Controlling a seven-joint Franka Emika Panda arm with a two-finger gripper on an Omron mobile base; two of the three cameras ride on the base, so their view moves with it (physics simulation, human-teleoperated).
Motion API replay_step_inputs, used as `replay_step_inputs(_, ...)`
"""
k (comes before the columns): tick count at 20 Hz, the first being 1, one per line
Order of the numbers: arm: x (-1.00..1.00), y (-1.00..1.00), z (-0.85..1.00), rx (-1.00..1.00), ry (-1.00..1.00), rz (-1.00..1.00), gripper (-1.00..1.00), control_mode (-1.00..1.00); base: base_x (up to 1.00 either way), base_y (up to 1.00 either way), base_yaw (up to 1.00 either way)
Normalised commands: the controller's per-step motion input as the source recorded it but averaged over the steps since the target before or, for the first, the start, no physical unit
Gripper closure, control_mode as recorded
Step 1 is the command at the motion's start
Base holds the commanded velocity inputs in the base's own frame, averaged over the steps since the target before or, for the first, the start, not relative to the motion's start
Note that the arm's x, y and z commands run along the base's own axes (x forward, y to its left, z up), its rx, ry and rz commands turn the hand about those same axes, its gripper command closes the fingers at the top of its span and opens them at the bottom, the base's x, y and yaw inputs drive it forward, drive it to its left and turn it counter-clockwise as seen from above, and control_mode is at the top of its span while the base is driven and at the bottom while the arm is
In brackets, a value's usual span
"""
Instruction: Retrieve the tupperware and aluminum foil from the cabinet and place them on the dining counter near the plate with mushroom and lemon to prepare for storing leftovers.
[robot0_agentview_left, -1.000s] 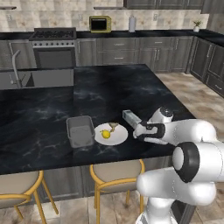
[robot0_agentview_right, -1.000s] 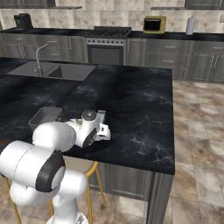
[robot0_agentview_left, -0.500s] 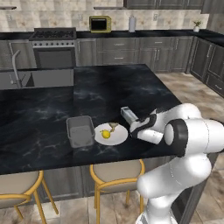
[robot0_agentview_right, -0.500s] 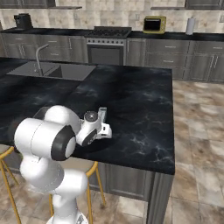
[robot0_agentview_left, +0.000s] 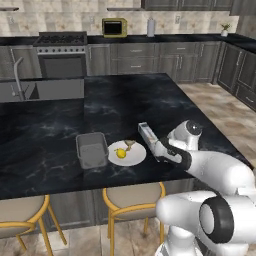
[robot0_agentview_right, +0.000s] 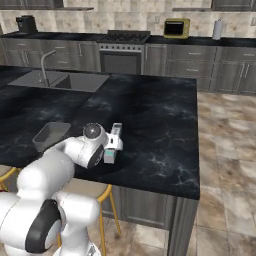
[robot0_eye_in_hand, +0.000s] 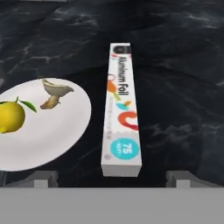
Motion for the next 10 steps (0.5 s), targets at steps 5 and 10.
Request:
replay_step_inputs(5, -0.53, 0.24, 1.0, -0.05, -0.07, 0.0, -1.0, -1.0, 0.0, 0.0, 0.0)
replay_step_inputs(10, -0.91, 0.18, 1.0, -0.07, -0.08, 0.0, -1.0, -1.0, 0.0, 0.0, 0.0)
